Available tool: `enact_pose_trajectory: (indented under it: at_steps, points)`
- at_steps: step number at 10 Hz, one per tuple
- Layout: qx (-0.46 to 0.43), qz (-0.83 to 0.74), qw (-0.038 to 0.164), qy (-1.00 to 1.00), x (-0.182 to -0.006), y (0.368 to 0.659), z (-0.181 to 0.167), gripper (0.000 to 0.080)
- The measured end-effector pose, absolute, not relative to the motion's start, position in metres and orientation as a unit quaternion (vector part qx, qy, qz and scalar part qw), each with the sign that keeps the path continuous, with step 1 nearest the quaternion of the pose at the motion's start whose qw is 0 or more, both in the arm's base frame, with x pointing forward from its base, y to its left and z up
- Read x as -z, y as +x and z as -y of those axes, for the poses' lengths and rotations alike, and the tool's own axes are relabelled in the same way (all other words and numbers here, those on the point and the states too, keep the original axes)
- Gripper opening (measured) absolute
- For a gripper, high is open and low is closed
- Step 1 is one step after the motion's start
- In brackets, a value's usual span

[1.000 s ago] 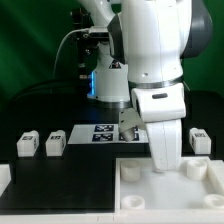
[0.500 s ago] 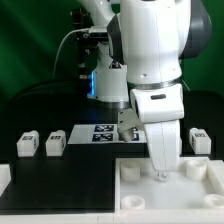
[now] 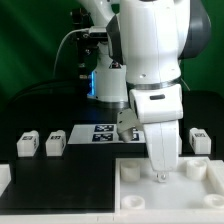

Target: Assemble one leg

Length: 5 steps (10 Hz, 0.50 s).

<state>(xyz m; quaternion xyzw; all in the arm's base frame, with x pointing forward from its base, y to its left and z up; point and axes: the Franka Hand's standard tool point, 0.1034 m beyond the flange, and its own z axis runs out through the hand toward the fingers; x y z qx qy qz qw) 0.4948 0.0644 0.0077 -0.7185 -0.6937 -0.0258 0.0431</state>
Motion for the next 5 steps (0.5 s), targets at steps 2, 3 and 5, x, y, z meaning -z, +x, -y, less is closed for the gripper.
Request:
enact_pose_trajectory:
  at_steps: [2,3,5]
  points:
    - [0.026,0.693,0.043,-0.719,-0.008,0.495,-0.064,0.0649]
    - [0.025,0.679,0.044,-0.732,-0.008,0.495,-0.065,0.0649]
    - [0.026,0.63,0.039,-0.775,-0.024,0.489,-0.079,0.0649]
